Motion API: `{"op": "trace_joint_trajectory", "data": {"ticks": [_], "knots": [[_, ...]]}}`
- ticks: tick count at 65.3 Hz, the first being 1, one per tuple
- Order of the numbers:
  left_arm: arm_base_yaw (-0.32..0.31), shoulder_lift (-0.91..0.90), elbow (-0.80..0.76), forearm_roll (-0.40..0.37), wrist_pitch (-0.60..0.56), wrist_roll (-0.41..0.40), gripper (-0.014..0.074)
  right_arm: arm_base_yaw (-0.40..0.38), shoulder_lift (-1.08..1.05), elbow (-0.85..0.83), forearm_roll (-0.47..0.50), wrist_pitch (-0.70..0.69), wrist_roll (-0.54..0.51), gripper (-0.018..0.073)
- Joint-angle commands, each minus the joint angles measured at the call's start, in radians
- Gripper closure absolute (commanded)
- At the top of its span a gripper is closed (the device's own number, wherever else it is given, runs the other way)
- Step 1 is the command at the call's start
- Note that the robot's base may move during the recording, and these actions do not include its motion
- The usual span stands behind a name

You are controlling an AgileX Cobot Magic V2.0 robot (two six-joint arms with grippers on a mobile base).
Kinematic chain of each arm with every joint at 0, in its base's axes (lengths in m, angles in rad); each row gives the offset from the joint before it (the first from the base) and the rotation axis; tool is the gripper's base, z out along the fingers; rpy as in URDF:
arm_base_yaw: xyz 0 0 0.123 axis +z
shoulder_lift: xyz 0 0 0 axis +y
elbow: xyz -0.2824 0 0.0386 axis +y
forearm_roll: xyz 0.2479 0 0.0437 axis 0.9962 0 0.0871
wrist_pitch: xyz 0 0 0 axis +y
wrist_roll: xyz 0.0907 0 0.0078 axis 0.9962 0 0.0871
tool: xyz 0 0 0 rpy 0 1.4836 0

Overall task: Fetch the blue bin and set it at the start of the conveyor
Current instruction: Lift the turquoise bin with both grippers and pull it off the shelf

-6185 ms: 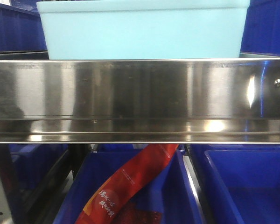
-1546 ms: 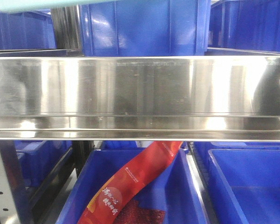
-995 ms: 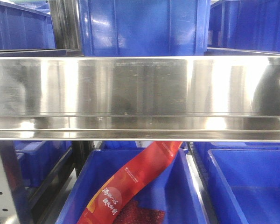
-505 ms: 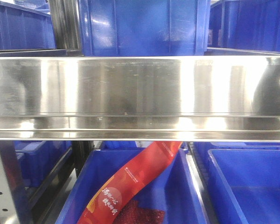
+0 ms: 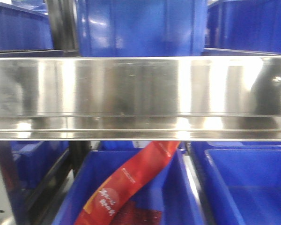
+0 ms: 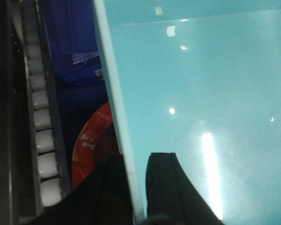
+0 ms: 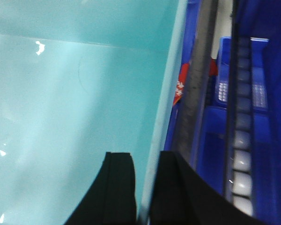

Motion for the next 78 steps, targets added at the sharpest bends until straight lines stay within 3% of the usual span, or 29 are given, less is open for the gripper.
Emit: {"op": "trace_joint_trajectory", "data": {"ticks": [1, 40, 78], "knots": [[0.000, -0.017, -0.004, 0.016, -0.038, 0.018, 0.0708, -0.011, -0.018, -0.004, -0.025, -0.031, -0.026, 0.0711], [0.000, -0.017, -0.004, 0.016, -0.045, 0.018, 0.0708, -0.011, -0.018, -0.004, -0.025, -0.031, -0.026, 0.0711], [0.000, -0.016, -0.004, 0.025, -0.272, 0.018, 0.0708, -0.011, -0.018, -0.004, -0.025, -0.084, -0.026, 0.0711]]}}
